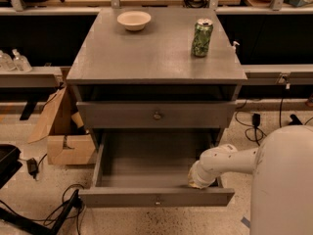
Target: Open middle drawer
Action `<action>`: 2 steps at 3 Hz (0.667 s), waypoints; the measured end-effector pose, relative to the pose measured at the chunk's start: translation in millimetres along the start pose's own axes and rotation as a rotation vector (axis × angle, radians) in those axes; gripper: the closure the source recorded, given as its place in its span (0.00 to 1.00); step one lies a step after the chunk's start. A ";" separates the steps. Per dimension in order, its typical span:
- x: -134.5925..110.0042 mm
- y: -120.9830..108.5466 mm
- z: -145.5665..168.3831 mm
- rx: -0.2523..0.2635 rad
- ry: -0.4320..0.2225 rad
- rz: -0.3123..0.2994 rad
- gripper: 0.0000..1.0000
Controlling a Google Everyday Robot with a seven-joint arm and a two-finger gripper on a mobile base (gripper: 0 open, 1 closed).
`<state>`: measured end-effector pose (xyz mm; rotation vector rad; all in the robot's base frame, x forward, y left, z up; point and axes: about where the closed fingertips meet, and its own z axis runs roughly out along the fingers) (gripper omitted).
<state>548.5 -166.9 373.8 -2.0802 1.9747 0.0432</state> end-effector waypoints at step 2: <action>-0.2 -5.4 1.0 0.000 0.000 0.000 0.00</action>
Offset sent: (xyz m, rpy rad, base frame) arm 0.0007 0.0001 0.0000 0.0000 0.0000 0.0000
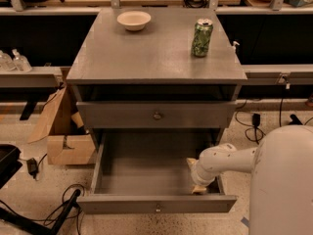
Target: Open middle drawer
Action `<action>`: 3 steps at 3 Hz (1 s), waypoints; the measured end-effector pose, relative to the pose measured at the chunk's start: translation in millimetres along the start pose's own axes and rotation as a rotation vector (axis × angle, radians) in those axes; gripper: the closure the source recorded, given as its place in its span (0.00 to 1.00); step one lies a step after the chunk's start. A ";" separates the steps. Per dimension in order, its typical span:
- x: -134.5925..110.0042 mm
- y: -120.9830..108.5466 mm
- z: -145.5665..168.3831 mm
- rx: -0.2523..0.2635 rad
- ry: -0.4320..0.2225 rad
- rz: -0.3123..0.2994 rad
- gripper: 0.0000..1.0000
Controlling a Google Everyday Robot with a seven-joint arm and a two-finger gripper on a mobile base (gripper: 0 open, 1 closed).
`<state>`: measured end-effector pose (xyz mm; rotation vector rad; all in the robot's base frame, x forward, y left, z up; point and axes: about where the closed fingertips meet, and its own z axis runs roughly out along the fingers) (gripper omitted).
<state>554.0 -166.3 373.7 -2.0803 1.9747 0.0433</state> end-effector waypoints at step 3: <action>-0.4 1.2 1.3 -0.003 -0.001 0.000 0.39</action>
Offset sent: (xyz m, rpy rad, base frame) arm 0.0000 0.0000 0.0000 0.0000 0.0000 0.0000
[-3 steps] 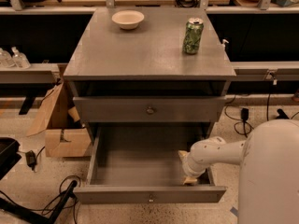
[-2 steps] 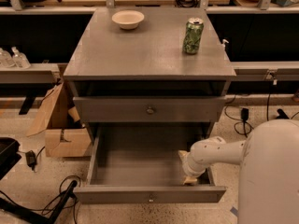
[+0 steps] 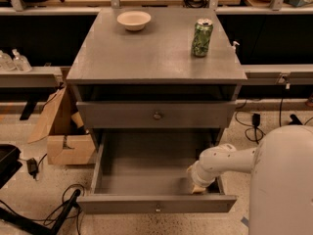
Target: Open middle drawer
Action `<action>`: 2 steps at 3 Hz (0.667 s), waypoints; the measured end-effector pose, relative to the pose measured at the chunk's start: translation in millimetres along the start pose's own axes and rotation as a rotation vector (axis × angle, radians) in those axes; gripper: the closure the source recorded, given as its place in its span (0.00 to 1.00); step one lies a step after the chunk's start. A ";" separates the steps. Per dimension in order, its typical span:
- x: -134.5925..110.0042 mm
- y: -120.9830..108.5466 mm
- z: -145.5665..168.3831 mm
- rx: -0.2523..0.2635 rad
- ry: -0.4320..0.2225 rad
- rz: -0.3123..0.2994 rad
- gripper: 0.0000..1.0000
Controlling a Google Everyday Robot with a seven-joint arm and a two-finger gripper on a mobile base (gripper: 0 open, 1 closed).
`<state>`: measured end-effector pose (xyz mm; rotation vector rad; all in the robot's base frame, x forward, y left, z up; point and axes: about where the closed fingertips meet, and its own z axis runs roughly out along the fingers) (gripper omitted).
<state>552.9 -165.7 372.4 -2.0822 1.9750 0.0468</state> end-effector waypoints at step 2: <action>-4.0 -19.8 -34.1 -0.004 0.037 -0.029 0.94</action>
Offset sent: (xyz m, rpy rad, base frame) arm 0.0223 -0.0051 0.0602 -0.0946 0.0009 0.0505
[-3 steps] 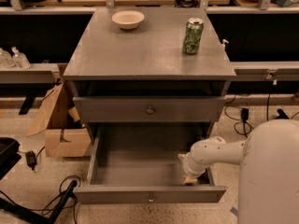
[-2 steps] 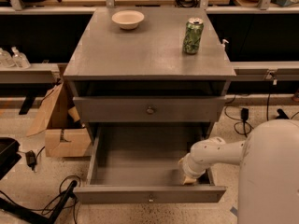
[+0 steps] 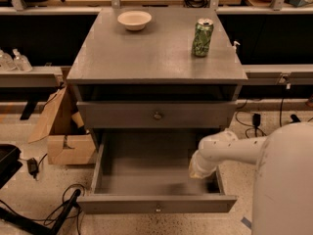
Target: Open middle drawer
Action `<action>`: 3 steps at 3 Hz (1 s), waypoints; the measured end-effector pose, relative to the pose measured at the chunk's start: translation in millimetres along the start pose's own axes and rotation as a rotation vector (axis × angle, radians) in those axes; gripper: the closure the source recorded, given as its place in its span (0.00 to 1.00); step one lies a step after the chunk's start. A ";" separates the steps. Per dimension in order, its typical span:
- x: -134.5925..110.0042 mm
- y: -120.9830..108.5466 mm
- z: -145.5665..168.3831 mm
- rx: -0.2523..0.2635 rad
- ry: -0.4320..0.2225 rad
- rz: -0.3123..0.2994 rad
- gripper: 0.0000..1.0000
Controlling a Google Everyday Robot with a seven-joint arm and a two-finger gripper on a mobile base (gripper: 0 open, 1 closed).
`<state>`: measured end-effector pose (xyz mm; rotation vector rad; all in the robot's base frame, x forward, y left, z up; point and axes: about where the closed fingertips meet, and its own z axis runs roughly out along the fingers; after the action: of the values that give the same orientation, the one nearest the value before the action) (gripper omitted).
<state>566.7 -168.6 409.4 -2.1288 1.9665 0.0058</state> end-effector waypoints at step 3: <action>25.0 -42.7 -253.6 0.175 0.069 -0.057 1.00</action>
Offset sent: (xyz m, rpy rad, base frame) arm 0.0270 -0.0832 0.2966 -0.1175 -0.1838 0.0185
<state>570.2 -236.0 658.8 -2.0962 1.8663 -0.2448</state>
